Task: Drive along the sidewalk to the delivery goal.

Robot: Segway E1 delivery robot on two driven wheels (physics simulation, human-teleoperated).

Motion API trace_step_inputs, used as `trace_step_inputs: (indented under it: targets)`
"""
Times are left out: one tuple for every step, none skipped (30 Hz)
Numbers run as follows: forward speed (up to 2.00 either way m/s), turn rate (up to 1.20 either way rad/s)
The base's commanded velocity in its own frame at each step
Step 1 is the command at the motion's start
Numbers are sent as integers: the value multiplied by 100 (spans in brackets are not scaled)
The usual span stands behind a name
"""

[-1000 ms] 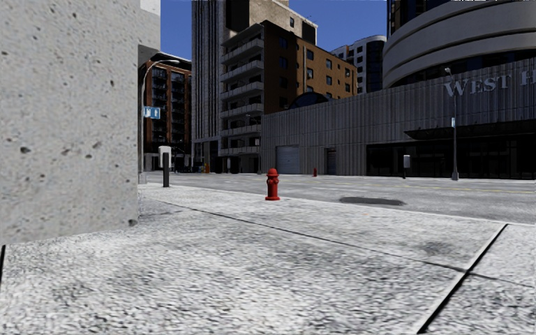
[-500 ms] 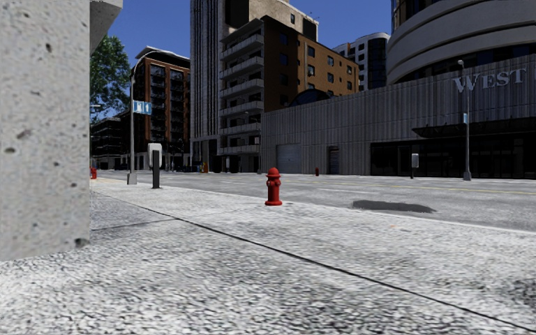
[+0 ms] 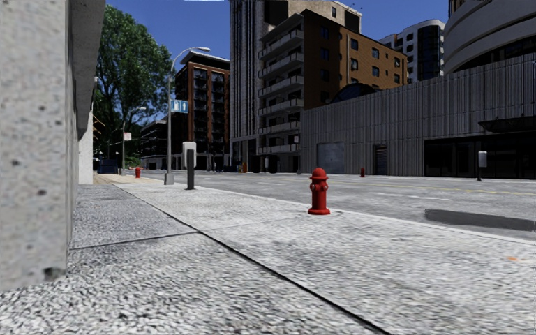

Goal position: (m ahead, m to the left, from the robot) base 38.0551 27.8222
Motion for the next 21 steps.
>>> trace_step_inputs:
  targets:
    - [200, 49]
    - [200, 49]
    - [200, 49]
    - [200, 49]
    - [200, 49]
    - [200, 49]
    - [200, 49]
    - [200, 49]
    - [200, 49]
    - [200, 49]
    - [200, 49]
    - [200, 49]
    - [200, 49]
    - [200, 49]
    - [200, 49]
    - [200, 49]
    - [200, 49]
    - [200, 48]
    - [200, 48]
    - [200, 48]
    - [200, 47]
